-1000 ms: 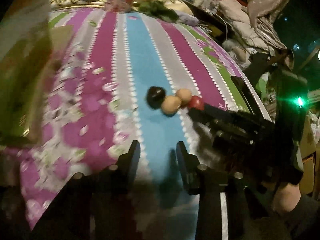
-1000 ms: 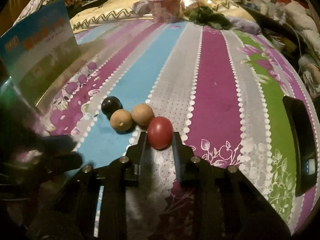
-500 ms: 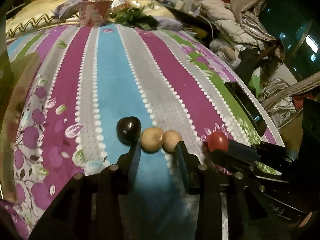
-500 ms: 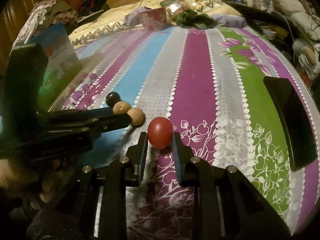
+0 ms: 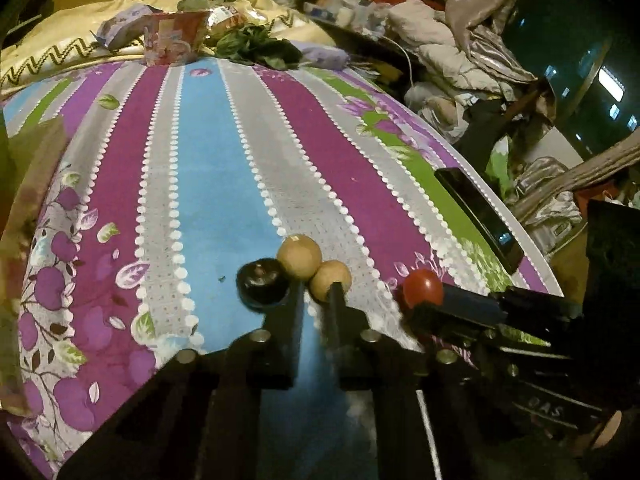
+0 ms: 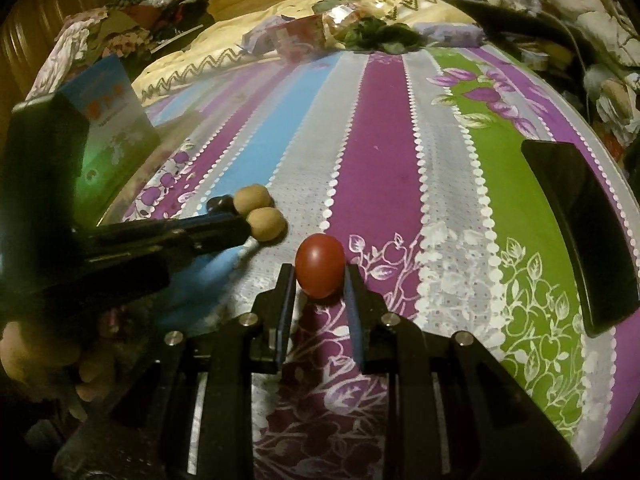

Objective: Organize fruits
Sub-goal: 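Grasp the red fruit with the right tool while the left tool grasps the dark plum, then lift and carry the red fruit and dark plum over the light-blue basket, then open both tools to release the red fruit and dark plum into the basket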

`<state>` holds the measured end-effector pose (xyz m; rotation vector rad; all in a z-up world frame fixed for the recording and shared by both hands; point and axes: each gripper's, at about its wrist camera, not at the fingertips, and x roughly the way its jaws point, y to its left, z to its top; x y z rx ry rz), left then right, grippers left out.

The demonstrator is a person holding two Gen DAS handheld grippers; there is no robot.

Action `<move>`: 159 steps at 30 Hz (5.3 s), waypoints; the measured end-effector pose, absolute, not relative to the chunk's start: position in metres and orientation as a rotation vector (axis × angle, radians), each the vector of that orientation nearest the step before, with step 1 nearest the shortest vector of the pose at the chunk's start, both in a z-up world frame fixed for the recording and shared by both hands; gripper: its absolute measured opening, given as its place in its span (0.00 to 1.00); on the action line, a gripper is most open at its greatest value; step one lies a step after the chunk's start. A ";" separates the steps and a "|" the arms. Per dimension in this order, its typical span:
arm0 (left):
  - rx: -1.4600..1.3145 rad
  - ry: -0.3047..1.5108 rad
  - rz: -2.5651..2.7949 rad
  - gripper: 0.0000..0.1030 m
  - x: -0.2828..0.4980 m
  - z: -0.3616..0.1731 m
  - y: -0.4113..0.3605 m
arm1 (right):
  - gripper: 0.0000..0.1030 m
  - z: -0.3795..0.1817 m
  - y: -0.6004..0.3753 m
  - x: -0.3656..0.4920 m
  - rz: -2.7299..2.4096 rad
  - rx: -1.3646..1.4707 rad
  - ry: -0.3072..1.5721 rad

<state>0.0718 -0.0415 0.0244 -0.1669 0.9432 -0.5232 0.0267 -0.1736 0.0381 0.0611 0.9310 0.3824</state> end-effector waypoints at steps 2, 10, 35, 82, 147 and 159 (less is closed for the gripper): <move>-0.155 0.946 -0.516 0.06 0.065 0.025 -0.040 | 0.24 0.038 -0.175 0.024 0.381 0.065 0.933; -0.156 0.901 -0.466 0.06 0.037 0.037 -0.015 | 0.24 0.035 -0.174 0.022 0.398 0.073 0.937; -0.034 0.905 -0.348 0.25 0.057 0.026 -0.039 | 0.24 0.038 -0.173 0.020 0.361 0.070 0.929; -0.237 0.646 0.117 0.25 -0.129 0.251 0.224 | 0.24 0.221 0.042 -0.053 0.735 -0.048 0.768; -0.522 0.952 0.382 0.25 -0.207 0.169 0.429 | 0.25 0.183 0.258 -0.080 1.032 -0.412 1.121; -0.513 0.954 0.416 0.50 -0.206 0.162 0.433 | 0.38 0.179 0.260 -0.082 1.040 -0.430 1.106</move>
